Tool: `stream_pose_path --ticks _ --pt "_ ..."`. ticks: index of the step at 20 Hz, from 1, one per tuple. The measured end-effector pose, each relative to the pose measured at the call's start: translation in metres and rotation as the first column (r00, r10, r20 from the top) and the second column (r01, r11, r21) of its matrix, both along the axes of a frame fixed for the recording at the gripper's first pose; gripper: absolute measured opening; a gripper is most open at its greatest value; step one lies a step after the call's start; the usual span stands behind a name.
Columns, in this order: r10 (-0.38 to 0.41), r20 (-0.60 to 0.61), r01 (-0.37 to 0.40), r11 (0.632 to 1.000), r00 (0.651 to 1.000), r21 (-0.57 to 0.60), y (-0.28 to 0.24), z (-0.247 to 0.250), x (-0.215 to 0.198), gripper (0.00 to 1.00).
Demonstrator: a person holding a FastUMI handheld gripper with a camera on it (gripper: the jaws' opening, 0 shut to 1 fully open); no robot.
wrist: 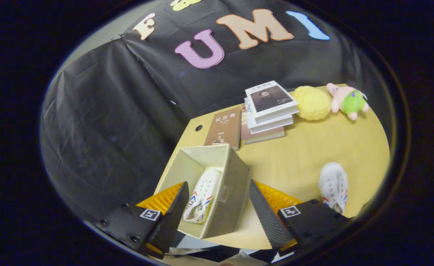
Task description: Open the storage box then place both shoes into the box .Put the left shoe in first, then the right shoe, with the right side of both shoes facing outward in a uniform manner.
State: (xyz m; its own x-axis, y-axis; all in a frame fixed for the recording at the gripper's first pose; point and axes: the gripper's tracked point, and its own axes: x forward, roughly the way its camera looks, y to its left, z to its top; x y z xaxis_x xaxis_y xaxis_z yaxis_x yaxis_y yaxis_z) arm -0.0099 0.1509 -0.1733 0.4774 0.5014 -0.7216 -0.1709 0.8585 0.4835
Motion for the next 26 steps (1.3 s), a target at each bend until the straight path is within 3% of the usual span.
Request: stream_pose_path --ticks 7,14,26 --pt "-0.049 0.019 0.051 0.991 0.999 -0.127 -0.102 -0.023 -0.003 1.0" --pt "-0.059 0.01 0.06 0.958 0.998 -0.281 -0.188 -0.067 -0.014 1.0" --pt "0.054 -0.151 -0.115 0.895 0.987 -0.43 -0.248 -0.156 -0.039 0.99"
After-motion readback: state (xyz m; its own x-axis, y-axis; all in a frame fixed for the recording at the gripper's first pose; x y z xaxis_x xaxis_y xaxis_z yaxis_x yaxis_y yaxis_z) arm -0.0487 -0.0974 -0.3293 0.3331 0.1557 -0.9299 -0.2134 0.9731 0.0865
